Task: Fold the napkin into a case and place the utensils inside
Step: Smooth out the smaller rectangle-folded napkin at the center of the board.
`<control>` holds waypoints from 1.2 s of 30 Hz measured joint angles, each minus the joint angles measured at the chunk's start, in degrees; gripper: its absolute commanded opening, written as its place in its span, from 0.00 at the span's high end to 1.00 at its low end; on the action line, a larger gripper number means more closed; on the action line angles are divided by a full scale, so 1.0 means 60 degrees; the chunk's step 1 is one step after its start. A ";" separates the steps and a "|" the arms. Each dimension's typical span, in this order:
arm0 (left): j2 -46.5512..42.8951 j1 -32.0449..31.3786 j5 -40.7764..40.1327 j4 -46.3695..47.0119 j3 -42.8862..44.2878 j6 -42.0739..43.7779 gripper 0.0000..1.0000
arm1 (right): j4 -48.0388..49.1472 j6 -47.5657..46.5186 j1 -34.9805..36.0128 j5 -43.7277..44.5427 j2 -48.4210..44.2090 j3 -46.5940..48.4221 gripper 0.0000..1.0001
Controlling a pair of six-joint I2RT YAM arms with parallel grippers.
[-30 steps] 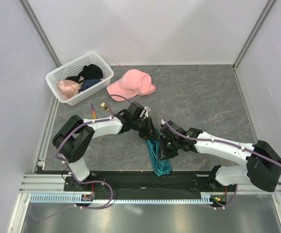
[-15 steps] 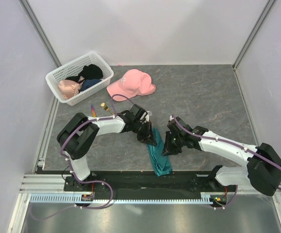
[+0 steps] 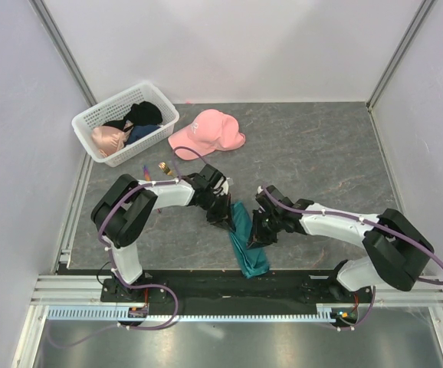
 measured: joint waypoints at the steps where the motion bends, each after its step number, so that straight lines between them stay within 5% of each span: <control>1: 0.0036 0.0000 0.0018 -0.0004 0.0004 0.0007 0.91 | 0.0124 0.0015 0.0000 -0.0044 0.0073 -0.0040 0.92; 12: 0.0095 -0.0007 0.0044 -0.0255 0.0361 0.0157 0.84 | 0.1825 0.0696 0.0386 -0.0816 0.0066 -0.1559 0.95; 26: -0.1585 0.0208 -0.1337 -0.1490 0.1577 0.0794 0.75 | 0.0459 0.0182 -0.0546 -0.0419 0.0200 0.0390 0.83; 36: -0.0874 0.0222 -0.2528 -0.1770 0.1577 0.1206 0.74 | 0.0310 0.0142 -0.1115 -0.0251 0.2022 0.2324 1.00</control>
